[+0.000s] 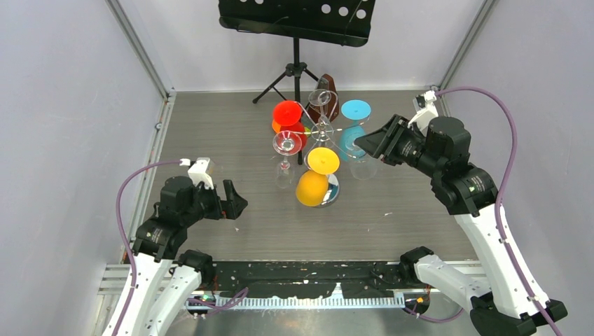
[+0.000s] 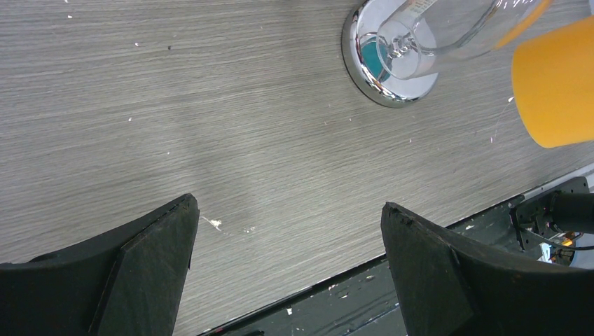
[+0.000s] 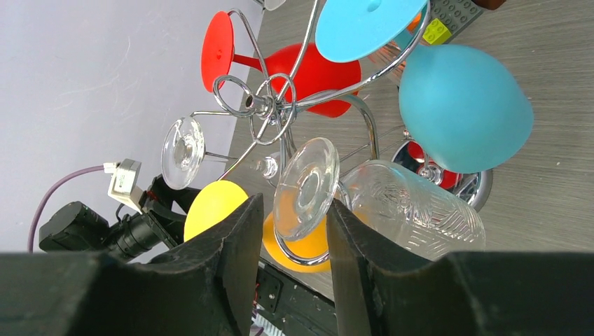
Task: Take the wine glass off the wine glass rack
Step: Pick up the wine glass from the wine rack.
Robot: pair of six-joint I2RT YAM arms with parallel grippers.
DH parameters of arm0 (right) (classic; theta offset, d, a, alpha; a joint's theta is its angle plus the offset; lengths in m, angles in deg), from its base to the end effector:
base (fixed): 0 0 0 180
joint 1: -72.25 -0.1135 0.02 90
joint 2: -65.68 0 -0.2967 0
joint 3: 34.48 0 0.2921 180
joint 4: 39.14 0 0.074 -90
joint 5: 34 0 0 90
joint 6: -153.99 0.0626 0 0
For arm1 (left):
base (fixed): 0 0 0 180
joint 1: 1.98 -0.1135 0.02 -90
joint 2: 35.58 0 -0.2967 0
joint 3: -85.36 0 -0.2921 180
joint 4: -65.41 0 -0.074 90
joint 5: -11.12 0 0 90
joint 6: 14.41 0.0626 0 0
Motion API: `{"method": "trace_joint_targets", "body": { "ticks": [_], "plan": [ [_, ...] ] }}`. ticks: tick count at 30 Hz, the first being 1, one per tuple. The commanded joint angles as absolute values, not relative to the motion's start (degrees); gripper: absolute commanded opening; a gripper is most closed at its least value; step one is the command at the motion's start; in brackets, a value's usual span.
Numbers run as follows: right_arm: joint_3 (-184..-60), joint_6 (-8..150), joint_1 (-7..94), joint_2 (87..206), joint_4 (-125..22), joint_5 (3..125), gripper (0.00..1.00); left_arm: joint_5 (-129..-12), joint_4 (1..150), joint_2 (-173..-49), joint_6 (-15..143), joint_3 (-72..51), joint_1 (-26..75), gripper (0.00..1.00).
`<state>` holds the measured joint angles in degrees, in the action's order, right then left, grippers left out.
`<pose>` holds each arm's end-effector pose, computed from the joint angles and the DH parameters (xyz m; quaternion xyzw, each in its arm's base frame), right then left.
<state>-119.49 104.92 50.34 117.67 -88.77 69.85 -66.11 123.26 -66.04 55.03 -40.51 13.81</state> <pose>0.1905 0.0928 0.4679 0.0605 0.7969 0.3917 0.4558 0.1343 -0.0524 0.3053 0.0155 0.8796 -0.2385 0.4113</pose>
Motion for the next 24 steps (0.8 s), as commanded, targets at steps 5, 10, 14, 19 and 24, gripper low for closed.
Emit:
{"method": "trace_joint_targets", "body": {
  "ticks": [5,10,14,19,24],
  "plan": [
    [-118.7,105.9,50.3,117.3,-84.7,70.8,0.42,-66.8,122.5,-65.5,55.5,-39.9,14.1,0.99],
    [-117.6,105.8,50.3,117.3,-84.6,70.6,0.37,-66.9,122.5,-65.3,55.5,-39.9,14.1,0.99],
    [-116.5,105.8,50.4,117.1,-84.5,70.5,0.35,-66.9,122.4,-65.4,55.6,-39.9,14.1,0.99],
    [-115.7,105.8,50.6,116.5,-84.2,70.4,0.27,-66.9,122.5,-65.6,55.6,-39.9,14.1,0.99],
    [-115.4,105.7,50.8,116.6,-84.1,70.5,0.17,-66.9,122.5,-65.8,55.5,-39.9,14.1,0.99]
  ]
}}
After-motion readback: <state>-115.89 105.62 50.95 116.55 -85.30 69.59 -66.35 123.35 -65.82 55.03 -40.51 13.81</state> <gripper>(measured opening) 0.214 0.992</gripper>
